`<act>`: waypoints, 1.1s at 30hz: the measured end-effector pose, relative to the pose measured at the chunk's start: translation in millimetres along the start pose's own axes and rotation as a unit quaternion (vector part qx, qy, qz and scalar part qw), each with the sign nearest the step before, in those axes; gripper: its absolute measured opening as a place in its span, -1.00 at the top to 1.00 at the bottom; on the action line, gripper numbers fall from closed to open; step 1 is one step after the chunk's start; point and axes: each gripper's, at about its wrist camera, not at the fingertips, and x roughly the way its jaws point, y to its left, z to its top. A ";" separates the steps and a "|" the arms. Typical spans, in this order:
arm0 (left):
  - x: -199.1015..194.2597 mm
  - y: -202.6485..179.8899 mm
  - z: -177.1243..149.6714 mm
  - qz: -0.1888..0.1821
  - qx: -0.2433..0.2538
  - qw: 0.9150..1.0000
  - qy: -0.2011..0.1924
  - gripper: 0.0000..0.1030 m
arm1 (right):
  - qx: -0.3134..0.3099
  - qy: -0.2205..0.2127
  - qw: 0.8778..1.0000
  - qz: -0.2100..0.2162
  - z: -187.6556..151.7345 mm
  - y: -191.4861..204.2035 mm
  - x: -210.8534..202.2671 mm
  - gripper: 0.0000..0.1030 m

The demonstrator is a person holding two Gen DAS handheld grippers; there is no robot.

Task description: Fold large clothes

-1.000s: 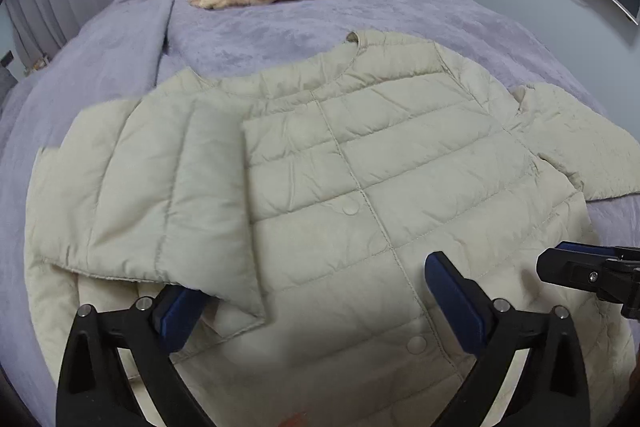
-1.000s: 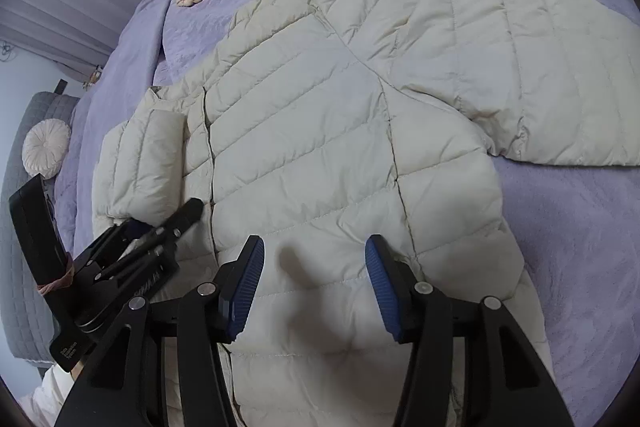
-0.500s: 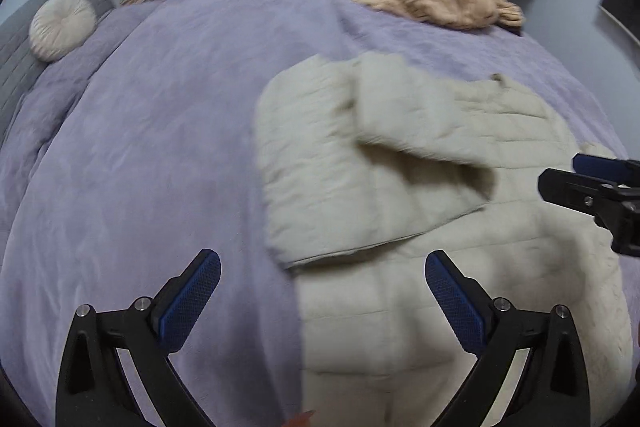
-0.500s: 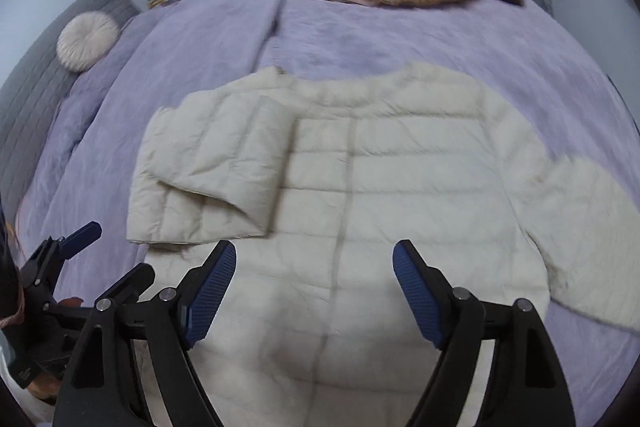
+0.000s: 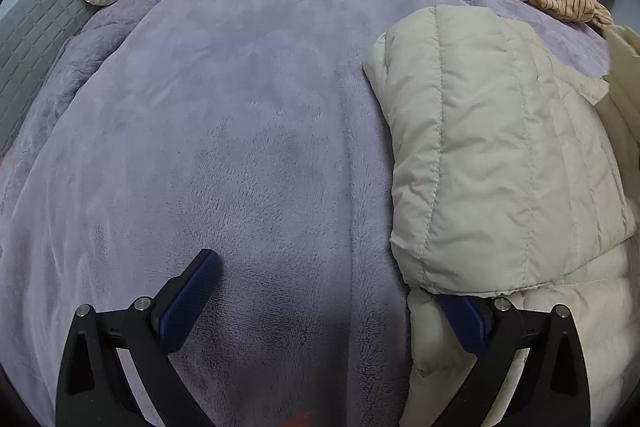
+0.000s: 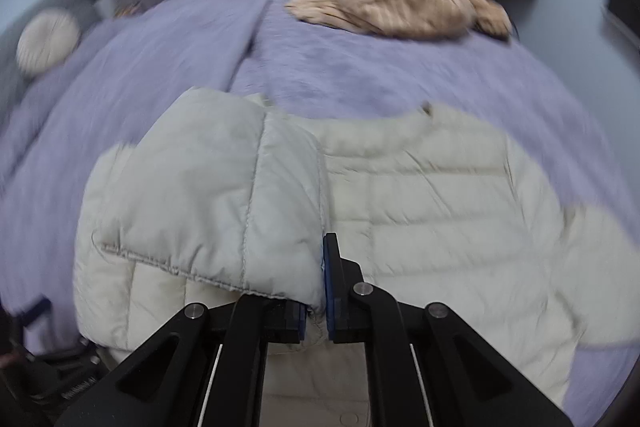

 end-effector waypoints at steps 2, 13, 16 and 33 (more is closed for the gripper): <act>2.6 -0.2 1.1 0.001 0.005 1.000 -0.001 -0.99 | 0.123 0.032 0.991 0.049 -5.9 -49.5 11.1 0.86; -21.1 18.4 -3.9 0.005 0.073 0.997 0.011 -0.99 | 0.295 0.103 0.937 0.158 -40.6 -142.3 40.3 0.70; -42.5 35.4 -9.7 0.014 0.071 0.997 0.020 -0.99 | 0.273 0.117 0.942 0.159 -40.9 -145.8 22.4 -0.13; 39.0 -69.5 74.7 -0.099 0.030 0.995 -0.002 -1.00 | 0.092 0.101 0.988 0.072 3.4 -130.5 37.9 0.60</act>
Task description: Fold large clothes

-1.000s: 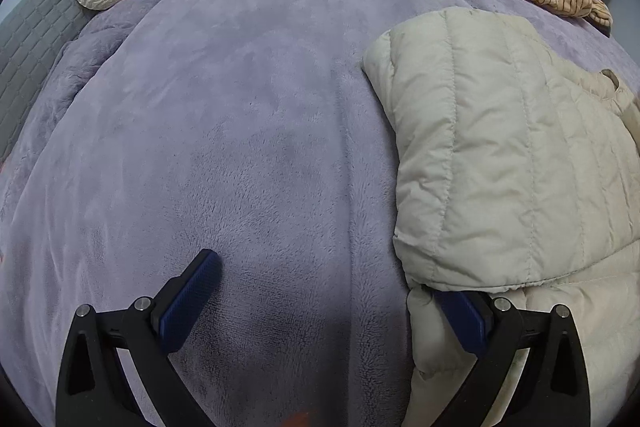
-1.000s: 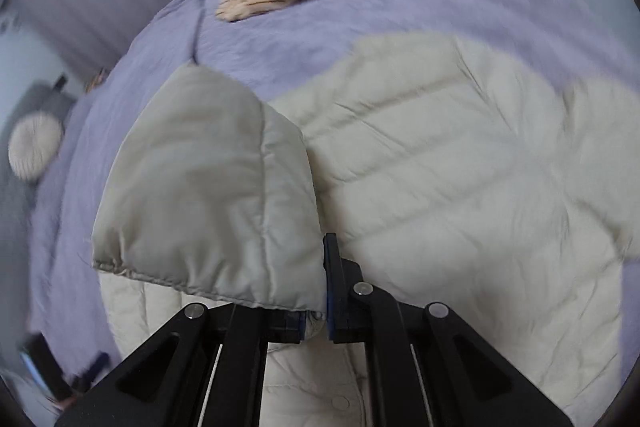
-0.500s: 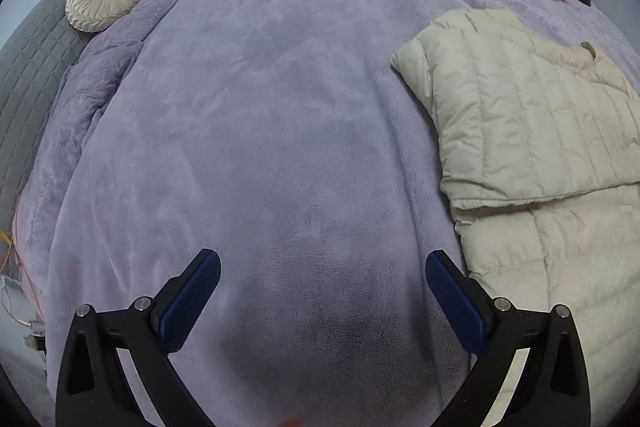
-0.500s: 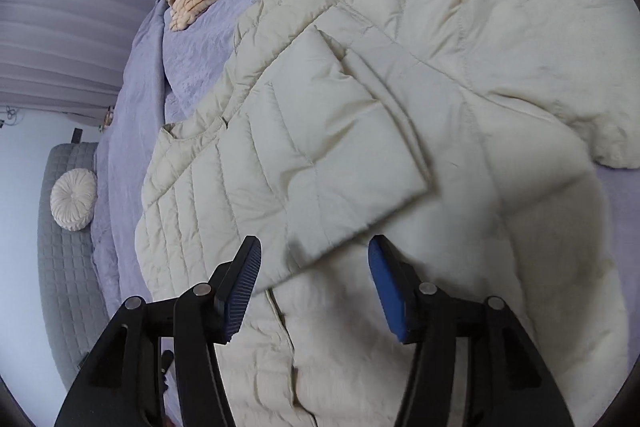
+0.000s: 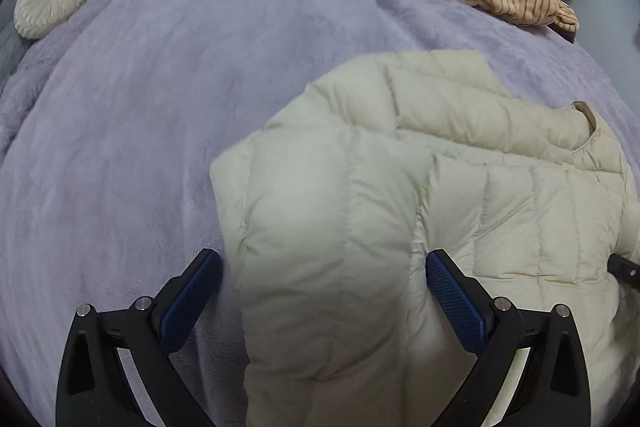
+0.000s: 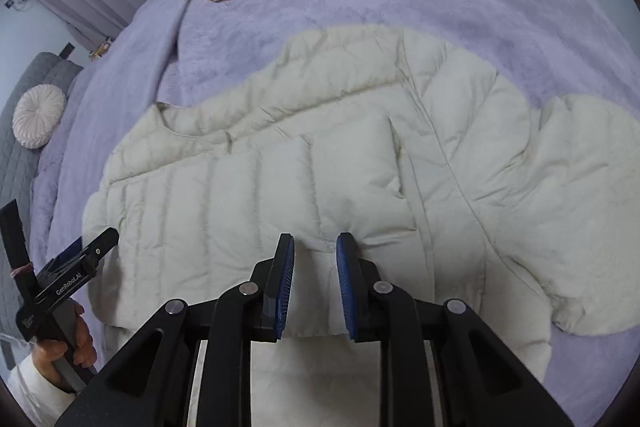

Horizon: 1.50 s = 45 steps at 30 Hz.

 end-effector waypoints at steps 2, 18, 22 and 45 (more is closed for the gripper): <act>5.2 3.6 -2.3 -0.005 -0.011 1.000 -0.002 -1.00 | 0.020 0.017 0.999 0.023 -1.1 -16.1 24.2 0.63; 8.6 -5.5 -0.3 0.020 0.016 1.000 -0.010 -1.00 | 0.038 0.002 0.999 0.037 1.4 -60.6 14.6 1.00; -14.1 -5.6 4.3 0.025 0.019 0.999 -0.017 -1.00 | 0.046 -0.006 0.999 0.004 2.3 -62.6 0.5 0.99; -20.6 36.0 7.7 0.100 -0.020 0.995 -0.008 -1.00 | 0.089 -0.029 0.996 0.003 34.2 -77.4 1.0 0.98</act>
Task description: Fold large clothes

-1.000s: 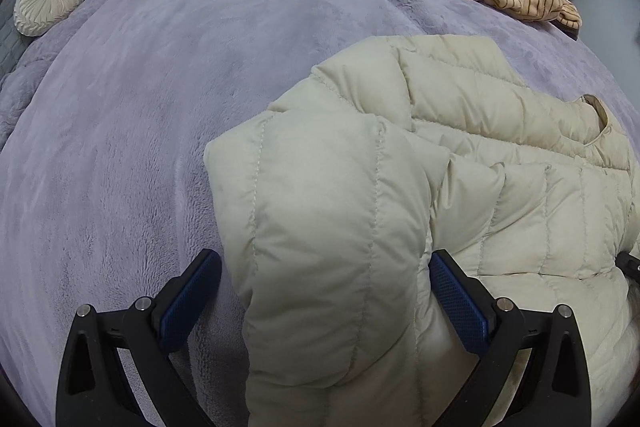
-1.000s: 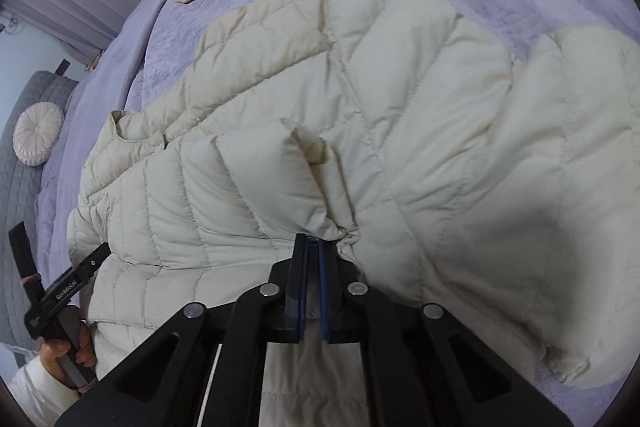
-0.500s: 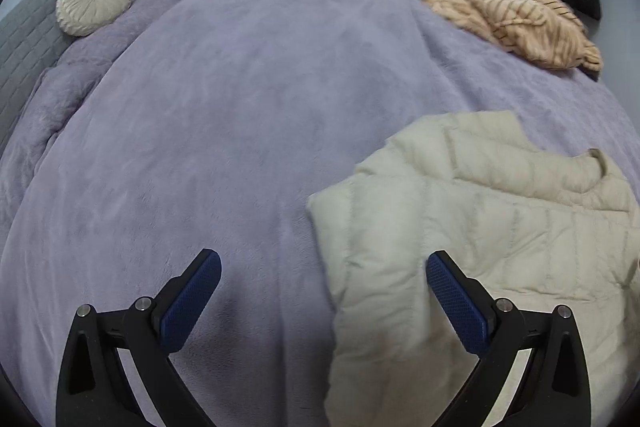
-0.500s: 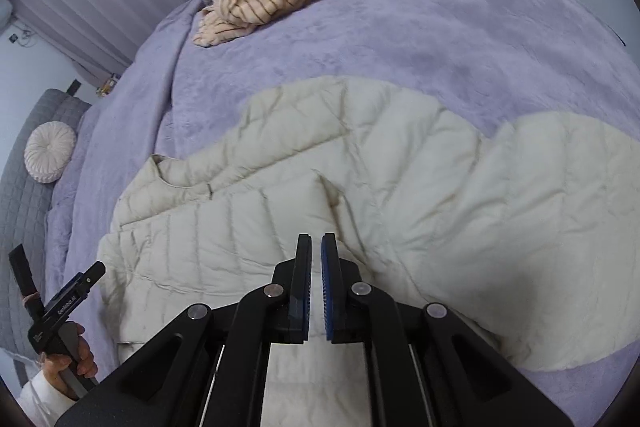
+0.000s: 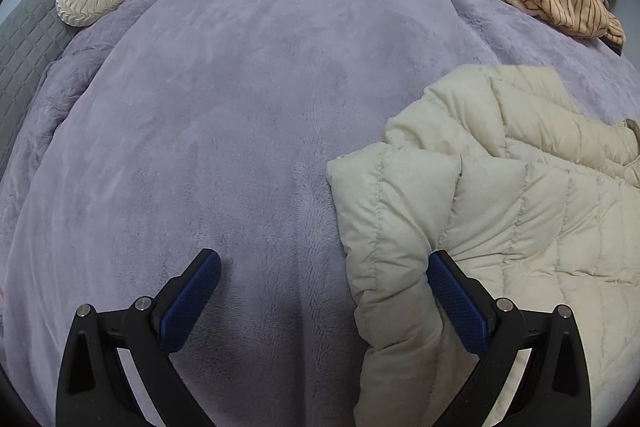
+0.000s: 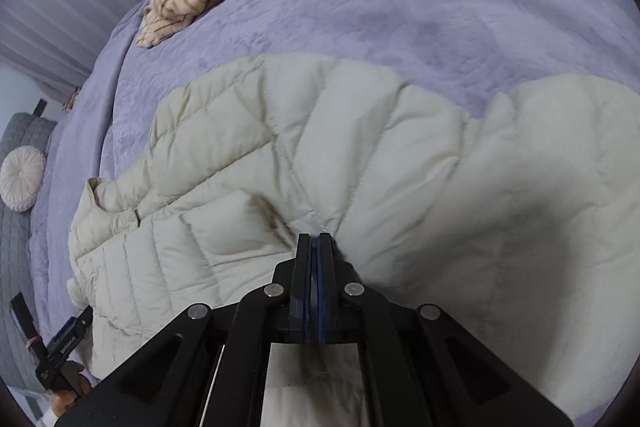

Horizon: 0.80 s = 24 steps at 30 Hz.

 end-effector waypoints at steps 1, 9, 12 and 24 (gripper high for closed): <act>-9.6 -0.3 1.4 -0.001 0.004 1.000 -0.008 -1.00 | 0.012 0.001 1.000 0.010 0.3 -5.6 -8.1 0.89; -86.4 -58.1 -4.6 -0.056 0.051 0.997 -0.029 -1.00 | 0.052 0.003 0.996 0.068 -29.9 -44.2 -84.8 0.53; -107.1 -102.9 -19.0 -0.090 0.073 0.993 -0.027 -1.00 | 0.105 -0.005 0.991 0.081 -54.2 -76.5 -111.3 -0.56; -132.8 -253.5 -83.3 -0.151 0.147 0.977 0.002 -1.00 | 0.323 -0.072 0.941 0.070 -121.5 -248.5 -173.6 -0.56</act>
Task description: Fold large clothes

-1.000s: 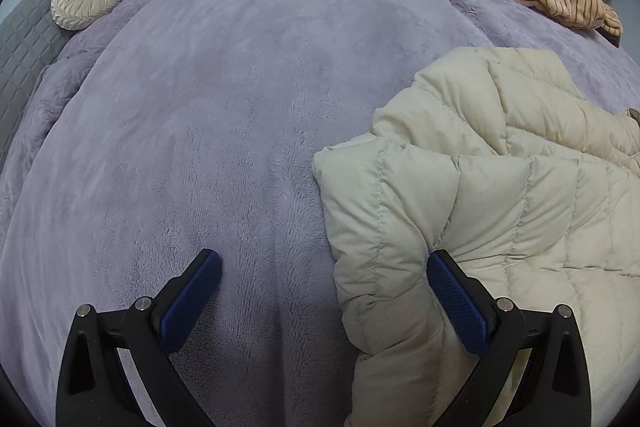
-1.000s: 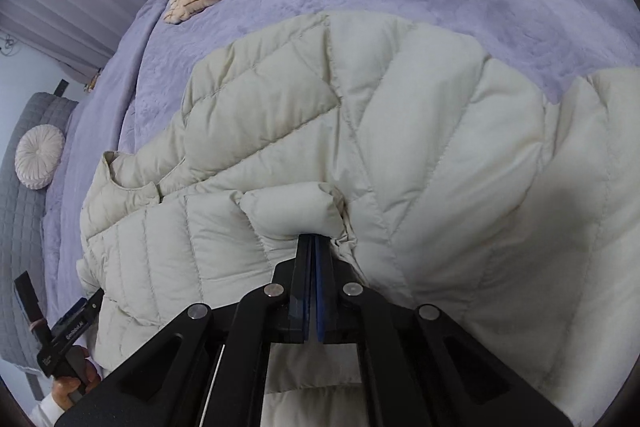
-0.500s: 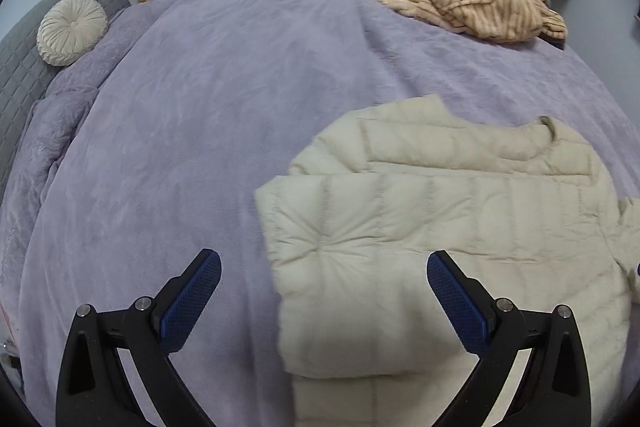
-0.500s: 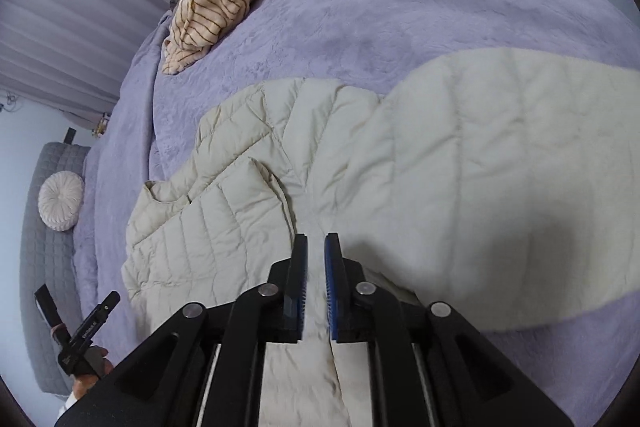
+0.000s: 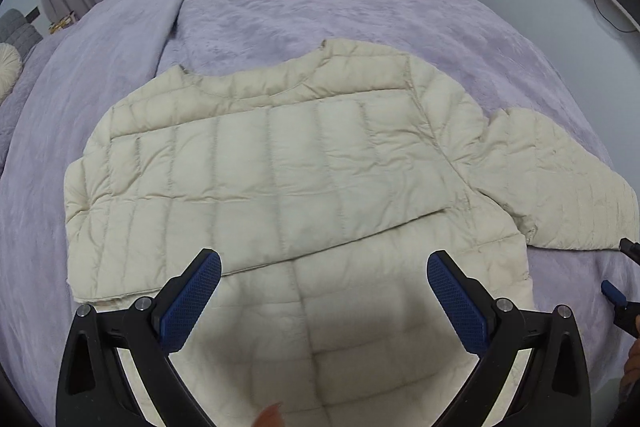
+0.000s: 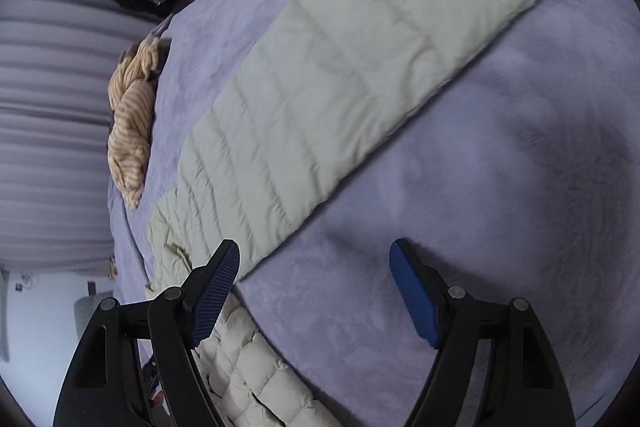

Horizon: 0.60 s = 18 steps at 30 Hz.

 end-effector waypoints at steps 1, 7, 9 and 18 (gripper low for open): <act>0.5 -7.1 -1.1 -0.006 0.004 1.000 0.001 -1.00 | 0.011 -0.005 1.000 0.007 4.7 -8.6 -2.5 -0.56; 10.3 -39.2 2.7 -0.020 0.026 0.999 0.016 -1.00 | 0.047 -0.033 0.997 0.048 33.3 -26.0 -1.3 -0.58; 13.6 -46.0 2.9 -0.016 0.031 0.999 0.018 -1.00 | 0.060 -0.045 0.995 0.061 43.1 -30.3 -0.8 -0.58; 20.7 -55.5 0.3 -0.010 0.037 0.999 0.024 -1.00 | 0.107 -0.077 0.984 0.118 86.3 -27.4 2.8 -0.58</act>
